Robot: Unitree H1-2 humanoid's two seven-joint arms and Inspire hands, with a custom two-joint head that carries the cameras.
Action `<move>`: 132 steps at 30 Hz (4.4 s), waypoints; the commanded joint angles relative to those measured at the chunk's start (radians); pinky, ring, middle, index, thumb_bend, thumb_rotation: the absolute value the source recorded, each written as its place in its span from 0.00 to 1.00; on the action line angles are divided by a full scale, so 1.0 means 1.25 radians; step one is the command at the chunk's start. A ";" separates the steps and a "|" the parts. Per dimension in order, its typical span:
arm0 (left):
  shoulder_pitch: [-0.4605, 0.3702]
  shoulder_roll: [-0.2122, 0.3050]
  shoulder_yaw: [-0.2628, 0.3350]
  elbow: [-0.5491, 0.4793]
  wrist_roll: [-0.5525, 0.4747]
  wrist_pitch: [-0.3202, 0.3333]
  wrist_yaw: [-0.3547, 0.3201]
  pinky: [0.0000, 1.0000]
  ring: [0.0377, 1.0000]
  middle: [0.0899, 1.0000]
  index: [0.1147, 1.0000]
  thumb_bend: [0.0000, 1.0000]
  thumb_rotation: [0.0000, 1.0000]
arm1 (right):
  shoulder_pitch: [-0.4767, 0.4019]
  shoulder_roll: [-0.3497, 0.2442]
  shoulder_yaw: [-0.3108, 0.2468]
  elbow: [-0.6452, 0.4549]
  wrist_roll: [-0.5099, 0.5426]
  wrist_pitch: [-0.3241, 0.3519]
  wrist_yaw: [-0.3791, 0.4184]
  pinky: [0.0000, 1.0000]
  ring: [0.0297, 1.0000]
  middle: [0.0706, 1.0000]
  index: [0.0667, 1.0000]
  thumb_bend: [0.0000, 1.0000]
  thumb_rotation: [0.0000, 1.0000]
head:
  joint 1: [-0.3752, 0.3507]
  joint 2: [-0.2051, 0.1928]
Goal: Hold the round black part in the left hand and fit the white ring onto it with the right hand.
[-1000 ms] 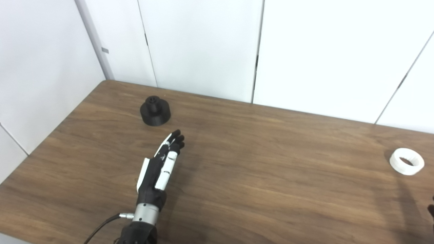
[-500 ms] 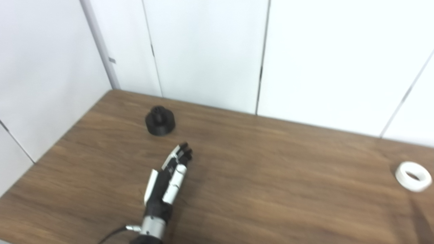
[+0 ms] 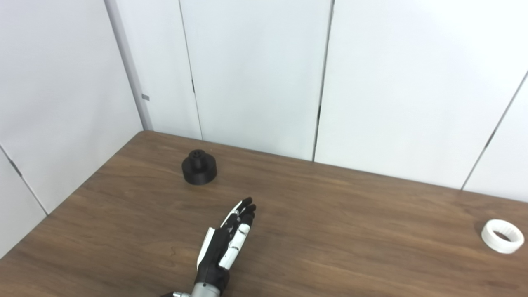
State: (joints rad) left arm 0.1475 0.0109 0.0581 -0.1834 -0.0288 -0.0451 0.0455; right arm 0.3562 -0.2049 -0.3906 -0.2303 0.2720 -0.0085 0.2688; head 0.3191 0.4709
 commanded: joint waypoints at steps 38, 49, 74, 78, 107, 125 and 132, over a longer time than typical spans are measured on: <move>-0.019 0.024 0.003 -0.082 0.189 0.007 0.023 0.89 0.91 0.90 0.93 0.71 0.48 | 0.017 -0.040 0.039 -0.013 0.026 -0.004 -0.045 1.00 1.00 1.00 1.00 0.60 1.00 | 0.015 0.011; -0.119 0.103 0.059 -0.139 0.407 0.201 0.056 0.93 0.94 0.93 0.95 0.87 0.37 | 0.017 -0.051 0.045 0.007 0.018 -0.024 -0.045 1.00 1.00 1.00 1.00 0.62 1.00 | 0.025 0.011; -0.279 0.321 0.065 0.073 0.630 0.320 0.096 1.00 0.97 0.91 0.87 0.97 0.53 | 0.021 -0.052 0.053 0.006 0.020 -0.032 -0.049 1.00 1.00 1.00 1.00 0.62 1.00 | 0.025 0.019; -0.304 0.341 0.054 0.110 0.639 0.355 0.075 1.00 0.98 0.92 0.86 0.97 0.57 | 0.022 -0.051 0.055 0.000 0.016 -0.026 -0.053 1.00 1.00 1.00 1.00 0.63 1.00 | 0.021 0.020; -0.398 0.383 -0.008 0.348 0.616 0.406 0.069 1.00 1.00 0.94 0.82 1.00 0.63 | 0.031 -0.053 0.072 -0.020 -0.015 -0.021 -0.074 1.00 1.00 1.00 1.00 0.65 1.00 | 0.007 0.031; -0.469 0.399 -0.037 0.496 0.583 0.395 0.099 1.00 0.99 0.94 0.81 1.00 0.62 | 0.034 -0.057 0.079 -0.006 -0.025 -0.046 -0.073 1.00 1.00 1.00 1.00 0.64 1.00 | -0.003 0.036; -0.498 0.403 -0.051 0.542 0.557 0.382 0.110 1.00 0.99 0.93 0.82 1.00 0.61 | 0.038 -0.057 0.086 -0.026 -0.027 -0.029 -0.079 1.00 1.00 1.00 1.00 0.63 1.00 | -0.011 0.038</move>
State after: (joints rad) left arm -0.4075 0.4750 -0.0035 0.4983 0.6652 0.4561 0.1523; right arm 0.3974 -0.2600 -0.2861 -0.2420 0.2490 -0.0616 0.1738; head 0.3053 0.5169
